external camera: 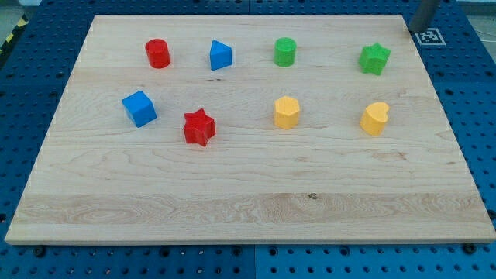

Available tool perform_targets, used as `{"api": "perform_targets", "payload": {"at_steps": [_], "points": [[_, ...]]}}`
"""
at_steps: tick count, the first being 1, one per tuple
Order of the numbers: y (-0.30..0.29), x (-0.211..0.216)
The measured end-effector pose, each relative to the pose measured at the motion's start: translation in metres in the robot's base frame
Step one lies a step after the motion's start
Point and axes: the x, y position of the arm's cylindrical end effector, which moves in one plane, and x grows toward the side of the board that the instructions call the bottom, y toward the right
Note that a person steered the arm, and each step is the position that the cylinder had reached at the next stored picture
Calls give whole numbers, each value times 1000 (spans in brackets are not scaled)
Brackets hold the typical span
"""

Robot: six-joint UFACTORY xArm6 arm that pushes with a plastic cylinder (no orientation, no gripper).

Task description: Place your arm at the top right corner

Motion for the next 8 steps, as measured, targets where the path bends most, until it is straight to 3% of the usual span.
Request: {"api": "perform_targets", "payload": {"at_steps": [4, 5, 6, 7, 8], "points": [[-115, -8], [-92, -8], [-33, -8], [-36, -8], [-102, -9]]}}
